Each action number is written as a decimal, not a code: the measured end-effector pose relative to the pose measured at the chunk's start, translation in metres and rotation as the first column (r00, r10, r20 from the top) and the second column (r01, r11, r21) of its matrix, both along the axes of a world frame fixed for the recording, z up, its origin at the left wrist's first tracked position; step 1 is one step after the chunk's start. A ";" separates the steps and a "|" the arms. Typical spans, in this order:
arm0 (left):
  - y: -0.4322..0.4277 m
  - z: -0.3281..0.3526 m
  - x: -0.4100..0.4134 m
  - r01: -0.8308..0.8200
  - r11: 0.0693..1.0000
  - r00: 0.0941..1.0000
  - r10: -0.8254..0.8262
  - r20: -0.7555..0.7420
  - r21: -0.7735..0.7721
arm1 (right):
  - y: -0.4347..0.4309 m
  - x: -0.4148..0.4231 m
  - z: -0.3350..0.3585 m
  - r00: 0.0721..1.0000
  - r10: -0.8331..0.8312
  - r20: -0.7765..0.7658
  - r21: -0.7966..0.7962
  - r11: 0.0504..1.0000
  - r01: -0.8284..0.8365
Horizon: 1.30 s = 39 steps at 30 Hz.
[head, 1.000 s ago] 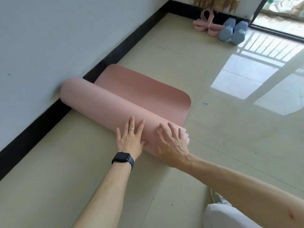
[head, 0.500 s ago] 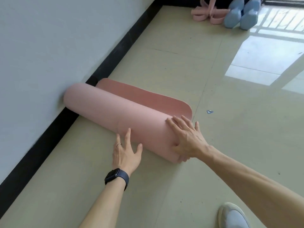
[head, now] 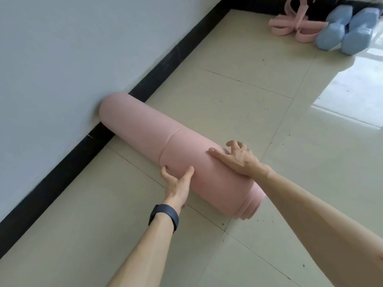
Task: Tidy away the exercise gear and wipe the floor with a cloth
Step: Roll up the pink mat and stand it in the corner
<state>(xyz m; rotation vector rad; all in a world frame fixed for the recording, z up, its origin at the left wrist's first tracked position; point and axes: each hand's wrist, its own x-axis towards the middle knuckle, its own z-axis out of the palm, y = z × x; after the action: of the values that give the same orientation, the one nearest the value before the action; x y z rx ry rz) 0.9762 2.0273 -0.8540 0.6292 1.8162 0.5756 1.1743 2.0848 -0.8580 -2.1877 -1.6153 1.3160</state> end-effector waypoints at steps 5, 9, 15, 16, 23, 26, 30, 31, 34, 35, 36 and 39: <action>0.016 -0.009 0.023 -0.117 0.993 0.993 0.116 0.004 0.029 | 0.038 0.015 -0.011 0.979 -0.064 -0.193 -0.244 0.970 0.015; 0.017 -0.020 0.033 -0.217 0.976 0.976 0.218 0.009 -0.018 | 0.046 0.010 -0.013 0.973 -0.035 -0.228 -0.287 0.957 -0.033; -0.002 -0.021 0.013 -0.288 0.941 0.907 0.327 0.264 -0.176 | 0.034 0.004 -0.004 0.975 -0.045 -0.216 -0.280 0.960 -0.018; -0.009 -0.020 0.006 -0.290 0.940 0.898 0.333 0.287 -0.183 | 0.030 0.000 0.003 0.973 -0.029 -0.231 -0.287 0.957 -0.039; -0.072 0.021 -0.079 -0.197 0.967 0.905 0.242 0.351 -0.160 | -0.046 -0.062 0.024 0.927 -0.072 -0.369 -0.436 0.894 -0.104; -0.105 0.044 -0.120 -0.126 0.987 0.939 0.151 0.308 -0.100 | -0.093 -0.093 0.038 0.875 -0.193 -0.443 -0.496 0.866 -0.060; -0.161 0.093 -0.171 -0.040 0.997 0.952 0.058 0.302 -0.066 | -0.158 -0.132 0.077 0.831 -0.272 -0.486 -0.558 0.828 -0.055; -0.177 0.110 -0.185 -0.026 0.998 0.950 0.044 0.310 -0.062 | -0.175 -0.144 0.094 0.822 -0.286 -0.492 -0.564 0.824 -0.051; -0.227 0.171 -0.228 0.000 0.997 0.944 0.026 0.329 -0.079 | -0.221 -0.184 0.158 0.819 -0.303 -0.488 -0.595 0.802 -0.057; -0.246 0.195 -0.242 -0.002 0.996 0.945 0.031 0.326 -0.086 | -0.238 -0.198 0.182 0.820 -0.296 -0.490 -0.602 0.795 -0.073; -0.263 0.222 -0.256 -0.011 0.996 0.947 0.038 0.320 -0.086 | -0.253 -0.213 0.206 0.816 -0.285 -0.503 -0.603 0.792 -0.095; -0.311 0.314 -0.298 -0.050 0.995 0.953 0.075 0.294 -0.090 | -0.295 -0.256 0.289 0.806 -0.260 -0.531 -0.576 0.809 -0.119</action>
<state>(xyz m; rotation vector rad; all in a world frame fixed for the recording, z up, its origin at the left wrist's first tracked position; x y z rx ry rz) 0.6784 1.7160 -0.5399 0.4061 1.5714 0.6009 0.9181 1.7894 -0.5689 -1.7287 -0.9336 2.4145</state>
